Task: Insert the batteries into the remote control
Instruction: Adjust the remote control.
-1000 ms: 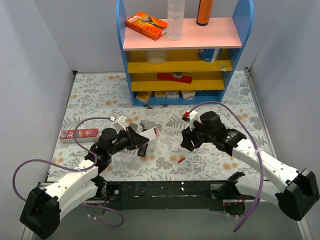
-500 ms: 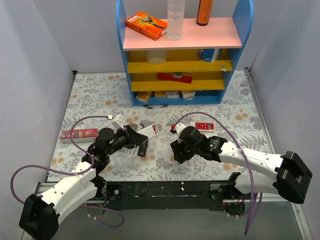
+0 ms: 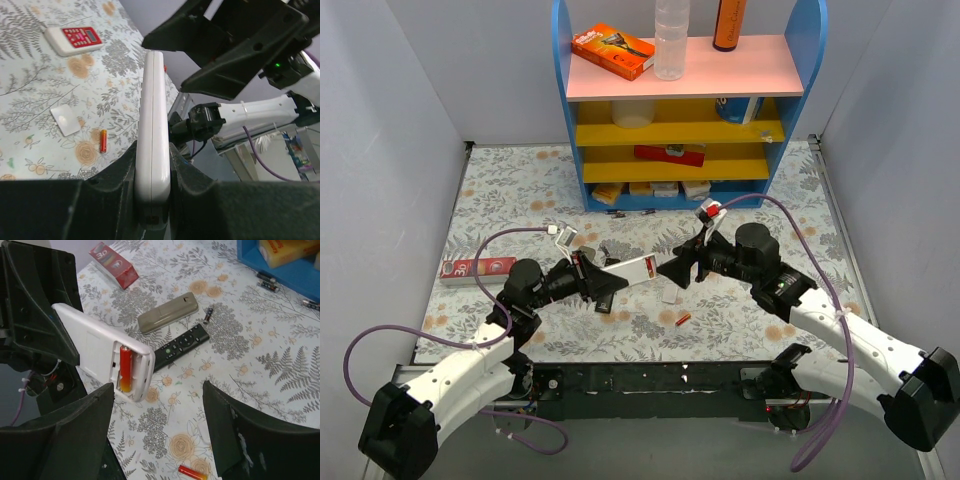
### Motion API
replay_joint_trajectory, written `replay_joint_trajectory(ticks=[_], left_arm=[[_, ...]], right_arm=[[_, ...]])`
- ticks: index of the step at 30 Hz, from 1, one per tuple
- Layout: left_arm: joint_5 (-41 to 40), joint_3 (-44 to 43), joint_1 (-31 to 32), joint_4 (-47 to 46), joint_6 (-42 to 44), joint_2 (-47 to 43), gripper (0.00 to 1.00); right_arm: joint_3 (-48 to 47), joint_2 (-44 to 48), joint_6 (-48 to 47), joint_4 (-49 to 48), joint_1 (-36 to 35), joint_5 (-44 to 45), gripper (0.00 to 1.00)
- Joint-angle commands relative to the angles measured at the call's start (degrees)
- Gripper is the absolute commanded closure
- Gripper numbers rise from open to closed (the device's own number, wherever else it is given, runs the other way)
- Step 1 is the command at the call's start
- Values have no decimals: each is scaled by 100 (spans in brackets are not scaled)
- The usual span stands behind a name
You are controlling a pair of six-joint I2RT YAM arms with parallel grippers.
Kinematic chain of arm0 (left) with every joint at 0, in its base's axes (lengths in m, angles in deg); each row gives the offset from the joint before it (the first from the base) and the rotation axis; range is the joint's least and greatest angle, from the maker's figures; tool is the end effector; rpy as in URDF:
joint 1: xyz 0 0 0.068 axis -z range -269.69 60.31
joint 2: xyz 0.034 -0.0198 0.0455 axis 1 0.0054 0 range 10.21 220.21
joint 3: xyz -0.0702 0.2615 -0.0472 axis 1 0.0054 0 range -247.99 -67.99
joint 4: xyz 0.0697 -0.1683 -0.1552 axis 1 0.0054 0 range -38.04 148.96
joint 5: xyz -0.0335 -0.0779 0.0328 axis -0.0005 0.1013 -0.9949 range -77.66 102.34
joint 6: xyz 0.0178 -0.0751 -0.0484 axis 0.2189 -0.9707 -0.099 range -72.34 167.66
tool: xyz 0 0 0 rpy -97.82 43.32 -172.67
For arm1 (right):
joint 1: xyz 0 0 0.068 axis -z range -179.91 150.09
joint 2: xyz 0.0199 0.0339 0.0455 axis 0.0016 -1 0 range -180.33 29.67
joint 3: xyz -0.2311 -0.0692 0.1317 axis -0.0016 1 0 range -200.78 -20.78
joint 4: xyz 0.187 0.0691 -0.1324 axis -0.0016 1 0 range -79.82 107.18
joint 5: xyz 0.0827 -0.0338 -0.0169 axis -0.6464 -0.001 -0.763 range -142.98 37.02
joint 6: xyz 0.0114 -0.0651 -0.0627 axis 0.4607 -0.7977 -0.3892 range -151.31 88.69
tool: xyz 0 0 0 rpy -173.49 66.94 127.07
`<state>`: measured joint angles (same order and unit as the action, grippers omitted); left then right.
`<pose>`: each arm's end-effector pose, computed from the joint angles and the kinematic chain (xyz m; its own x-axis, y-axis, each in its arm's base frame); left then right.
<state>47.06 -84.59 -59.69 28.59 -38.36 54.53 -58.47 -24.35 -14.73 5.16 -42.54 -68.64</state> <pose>0.1447 -0.1373 0.2388 -0.9052 -0.4242 -0.0262 -0.0028 0.0676 -0.9977 0.1634 0.1803 0.2942 -0.3800 0.0238 -0.9247 -0.7704 0.5451 0.3306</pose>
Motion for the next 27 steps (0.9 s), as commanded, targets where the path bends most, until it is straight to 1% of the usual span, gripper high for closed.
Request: replay_joint_trajectory(ticks=[1,5,8,12,17,23,24,26,27], left_arm=[[659,43,6,-843,-178,-28,100],[826,25,6,-958,-214,-2,100],[896,43,6,-1072,-266,7,100],[949,43,6,-1186,-293,24,100],[1063,52,6,-1336,-345,16,100],[1133,95,6,-1477,-372,-46,100],[1142,96,6,-1512,-381,-54,100],[1151,122,6,-1556,-389,-81,100],[1151,148,6,-1617,-407,-90,100]], right_arm=[[-133,-135,126,-833,167,-1078,22],[-98,-240,346,-1247,246,-1404,22],[-72,-284,486,-1475,308,-1606,24],[-63,-355,636,-1722,343,-1861,30],[-28,-460,768,-1880,370,-1967,37],[43,-566,996,-2144,396,-2116,50],[69,-575,1031,-2179,396,-2134,56],[104,-592,1102,-2214,422,-2152,64],[104,-610,1145,-2214,440,-2187,70]])
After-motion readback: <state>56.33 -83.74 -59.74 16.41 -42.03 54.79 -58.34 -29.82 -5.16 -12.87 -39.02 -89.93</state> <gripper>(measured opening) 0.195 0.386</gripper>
